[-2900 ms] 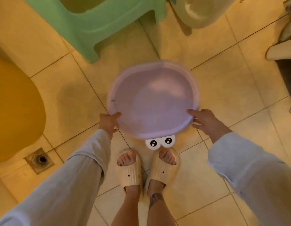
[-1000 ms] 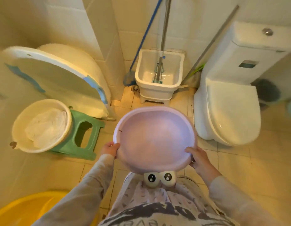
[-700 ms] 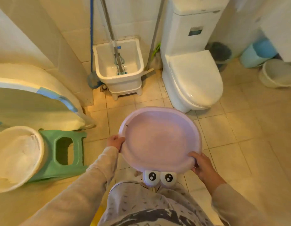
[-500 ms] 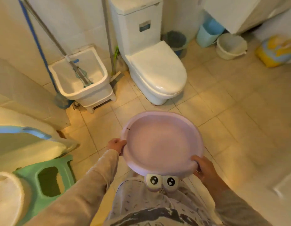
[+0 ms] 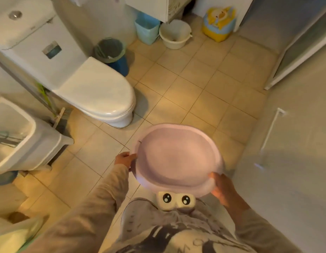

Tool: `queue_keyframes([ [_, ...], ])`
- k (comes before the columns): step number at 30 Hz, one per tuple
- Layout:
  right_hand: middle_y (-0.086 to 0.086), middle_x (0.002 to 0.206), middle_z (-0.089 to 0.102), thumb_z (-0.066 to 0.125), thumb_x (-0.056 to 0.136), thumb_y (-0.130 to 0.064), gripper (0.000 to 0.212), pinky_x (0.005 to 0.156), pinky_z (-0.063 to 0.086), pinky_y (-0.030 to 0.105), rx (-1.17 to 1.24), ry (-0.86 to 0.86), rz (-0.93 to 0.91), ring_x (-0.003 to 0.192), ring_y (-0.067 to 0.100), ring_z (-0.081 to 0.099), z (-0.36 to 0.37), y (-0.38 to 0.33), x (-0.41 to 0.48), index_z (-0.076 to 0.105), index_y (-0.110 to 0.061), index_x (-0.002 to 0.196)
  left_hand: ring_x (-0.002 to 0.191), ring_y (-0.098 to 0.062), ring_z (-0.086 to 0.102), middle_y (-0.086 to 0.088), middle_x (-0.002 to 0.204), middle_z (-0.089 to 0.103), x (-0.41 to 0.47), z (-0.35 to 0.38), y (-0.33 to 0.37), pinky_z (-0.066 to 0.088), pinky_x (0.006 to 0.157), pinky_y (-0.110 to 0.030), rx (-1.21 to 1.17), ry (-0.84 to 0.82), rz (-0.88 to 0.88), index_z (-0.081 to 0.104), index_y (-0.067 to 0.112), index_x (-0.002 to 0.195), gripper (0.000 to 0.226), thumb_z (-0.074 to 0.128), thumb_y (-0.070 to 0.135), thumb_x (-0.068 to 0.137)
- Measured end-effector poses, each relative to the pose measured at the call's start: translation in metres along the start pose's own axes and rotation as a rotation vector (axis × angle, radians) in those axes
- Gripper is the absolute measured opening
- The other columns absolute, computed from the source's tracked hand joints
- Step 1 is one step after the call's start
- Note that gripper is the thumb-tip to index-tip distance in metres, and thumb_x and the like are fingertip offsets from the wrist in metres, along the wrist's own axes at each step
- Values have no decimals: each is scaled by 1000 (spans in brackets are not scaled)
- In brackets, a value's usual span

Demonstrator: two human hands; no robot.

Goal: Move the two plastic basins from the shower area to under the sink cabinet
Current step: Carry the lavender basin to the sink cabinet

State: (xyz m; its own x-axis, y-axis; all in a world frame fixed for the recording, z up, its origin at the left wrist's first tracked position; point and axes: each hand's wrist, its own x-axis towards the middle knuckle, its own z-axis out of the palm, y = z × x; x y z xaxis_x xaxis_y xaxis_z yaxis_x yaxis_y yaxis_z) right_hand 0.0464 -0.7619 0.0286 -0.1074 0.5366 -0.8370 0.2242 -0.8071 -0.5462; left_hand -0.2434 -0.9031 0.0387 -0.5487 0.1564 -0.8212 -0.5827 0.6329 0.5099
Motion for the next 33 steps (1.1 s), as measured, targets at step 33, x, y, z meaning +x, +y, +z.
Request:
queue_keyframes([
  [33,11,103,58,63,80,-5,36,76,48,42,311,238,1,85,26,56,-52,-380,238,54,-8,114,99,-29,51,-23,131,57,124,357,408,47,96,-48,260,-260,86,54,-2,126,40,58,4,86],
])
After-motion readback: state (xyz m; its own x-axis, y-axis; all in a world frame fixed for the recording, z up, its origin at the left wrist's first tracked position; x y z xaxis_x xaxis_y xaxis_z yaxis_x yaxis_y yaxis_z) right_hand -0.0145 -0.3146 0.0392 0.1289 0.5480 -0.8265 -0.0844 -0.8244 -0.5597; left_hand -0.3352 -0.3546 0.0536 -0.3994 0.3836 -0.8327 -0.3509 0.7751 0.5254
